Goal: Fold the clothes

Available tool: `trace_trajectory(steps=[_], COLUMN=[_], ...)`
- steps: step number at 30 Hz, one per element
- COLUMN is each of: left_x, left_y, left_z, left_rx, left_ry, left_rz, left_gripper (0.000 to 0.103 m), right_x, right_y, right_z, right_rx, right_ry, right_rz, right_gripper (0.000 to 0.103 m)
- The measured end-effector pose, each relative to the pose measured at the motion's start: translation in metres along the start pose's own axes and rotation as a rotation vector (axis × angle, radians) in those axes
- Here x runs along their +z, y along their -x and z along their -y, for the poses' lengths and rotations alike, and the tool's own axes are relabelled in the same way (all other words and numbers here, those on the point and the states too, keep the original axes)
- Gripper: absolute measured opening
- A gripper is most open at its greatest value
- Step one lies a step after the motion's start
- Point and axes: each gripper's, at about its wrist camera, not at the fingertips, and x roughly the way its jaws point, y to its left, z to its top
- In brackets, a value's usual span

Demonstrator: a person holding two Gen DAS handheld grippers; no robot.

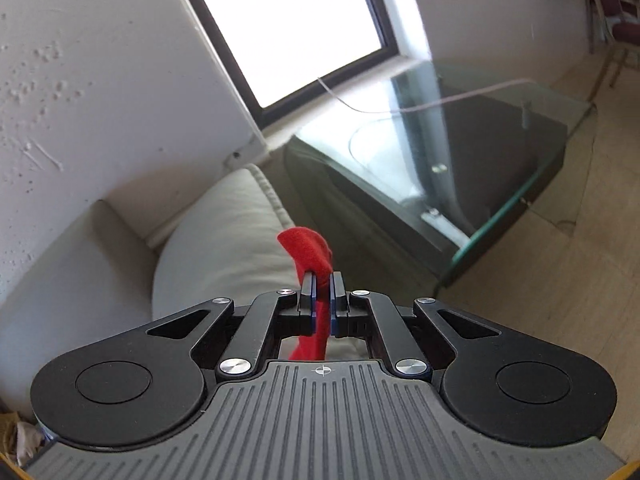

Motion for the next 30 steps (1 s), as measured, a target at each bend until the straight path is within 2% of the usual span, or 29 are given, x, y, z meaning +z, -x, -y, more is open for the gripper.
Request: trace_trajectory(steps=[3, 4, 5, 9, 13, 18, 21, 24, 26, 29, 30], left_x=[-0.017, -0.023, -0.028, -0.052, -0.08, -0.116, -0.133, -0.145, -0.151, -0.153, -0.151], left_y=[-0.017, -0.02, -0.021, -0.017, -0.009, -0.024, -0.04, -0.059, -0.073, -0.093, -0.098], left_z=[0.006, 0.005, 0.004, -0.011, -0.023, -0.008, 0.01, 0.022, 0.026, 0.031, 0.033], left_rx=[0.048, 0.064, 0.075, 0.123, 0.155, 0.201, 0.212, 0.22, 0.252, 0.287, 0.302], left_ry=[-0.043, -0.057, -0.074, -0.125, -0.185, -0.401, -0.549, -0.67, -0.739, -0.79, -0.795], left_rz=[-0.057, -0.073, -0.086, -0.117, -0.13, -0.127, -0.117, -0.111, -0.114, -0.112, -0.111], left_gripper=[0.072, 0.072, 0.072, 0.072, 0.072, 0.07, 0.065, 0.064, 0.063, 0.055, 0.048], right_x=[-0.012, -0.016, -0.018, -0.032, -0.064, -0.112, -0.127, -0.126, -0.123, -0.119, -0.118], right_y=[-0.015, -0.015, -0.013, 0.004, 0.022, 0.026, 0.025, 0.027, 0.029, 0.024, 0.023], right_z=[0.022, 0.029, 0.034, 0.043, 0.044, 0.054, 0.059, 0.068, 0.076, 0.086, 0.09], right_rx=[-0.043, -0.062, -0.062, -0.014, 0.083, 0.189, 0.185, 0.193, 0.201, 0.2, 0.203], right_ry=[-0.034, -0.051, -0.066, -0.095, -0.087, -0.16, -0.159, -0.181, -0.21, -0.253, -0.27], right_rz=[-0.078, -0.09, -0.084, -0.095, -0.166, -0.285, -0.293, -0.277, -0.275, -0.268, -0.267], right_gripper=[0.031, 0.046, 0.051, 0.054, 0.054, 0.054, 0.054, 0.054, 0.054, 0.054, 0.054])
